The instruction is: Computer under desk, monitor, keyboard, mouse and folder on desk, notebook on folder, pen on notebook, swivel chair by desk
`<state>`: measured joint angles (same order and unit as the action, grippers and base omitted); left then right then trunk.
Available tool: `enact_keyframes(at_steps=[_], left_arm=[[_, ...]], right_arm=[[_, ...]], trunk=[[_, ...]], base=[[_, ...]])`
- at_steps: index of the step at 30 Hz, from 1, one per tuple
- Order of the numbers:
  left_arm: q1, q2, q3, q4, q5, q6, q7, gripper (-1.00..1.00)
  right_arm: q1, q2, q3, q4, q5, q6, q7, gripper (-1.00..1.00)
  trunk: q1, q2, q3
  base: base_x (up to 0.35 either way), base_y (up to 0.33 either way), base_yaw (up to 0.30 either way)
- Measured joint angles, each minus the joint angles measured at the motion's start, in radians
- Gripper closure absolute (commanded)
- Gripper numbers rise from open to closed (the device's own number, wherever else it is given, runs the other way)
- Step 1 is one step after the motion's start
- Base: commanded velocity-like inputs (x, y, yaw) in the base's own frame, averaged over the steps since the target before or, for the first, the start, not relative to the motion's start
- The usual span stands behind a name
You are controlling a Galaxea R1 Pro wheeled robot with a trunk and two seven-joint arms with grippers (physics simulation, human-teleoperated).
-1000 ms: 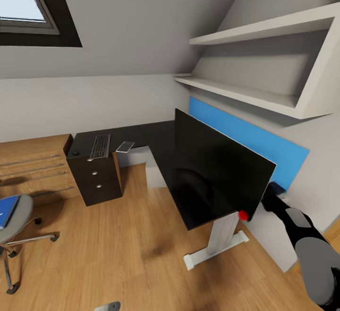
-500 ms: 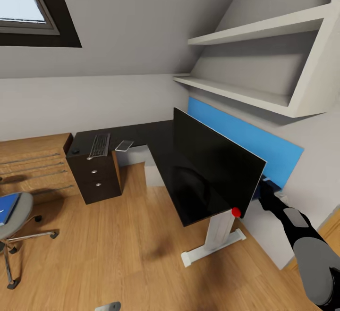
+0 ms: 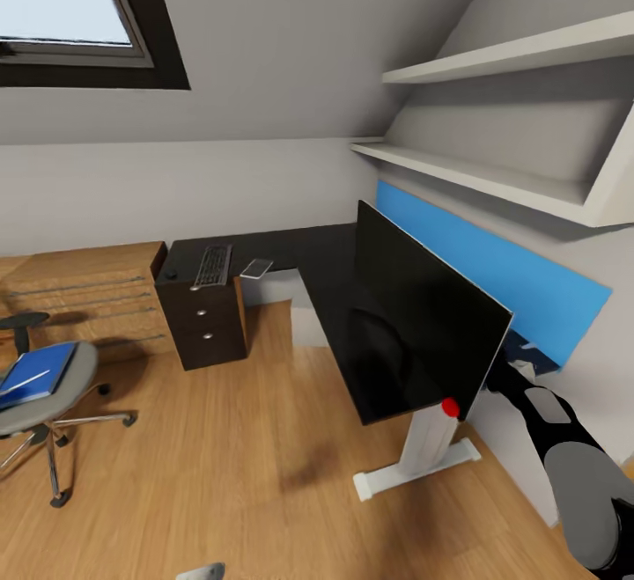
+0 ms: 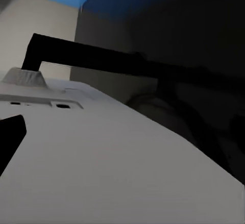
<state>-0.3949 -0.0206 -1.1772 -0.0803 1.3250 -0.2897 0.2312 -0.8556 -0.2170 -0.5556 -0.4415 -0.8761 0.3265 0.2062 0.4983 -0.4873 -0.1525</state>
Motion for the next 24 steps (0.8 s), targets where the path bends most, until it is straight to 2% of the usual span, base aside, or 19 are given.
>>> enact_keyframes(at_steps=[15, 24], left_arm=[[0.0, 0.001, 0.0, 0.0, 0.0, -0.002, 0.0, -1.0], [0.0, 0.001, 0.0, 0.0, 0.0, -0.005, 0.0, -1.0]], right_arm=[[0.0, 0.002, 0.0, 0.0, 0.004, -0.001, 0.0, -1.0], [0.0, 0.013, -0.001, 0.001, 0.008, -0.001, 0.0, -1.0]], trunk=[[0.0, 0.0, 0.0], [0.0, 0.0, 0.0]], base=[[0.0, 0.0, 0.277], [0.0, 0.0, 0.277]])
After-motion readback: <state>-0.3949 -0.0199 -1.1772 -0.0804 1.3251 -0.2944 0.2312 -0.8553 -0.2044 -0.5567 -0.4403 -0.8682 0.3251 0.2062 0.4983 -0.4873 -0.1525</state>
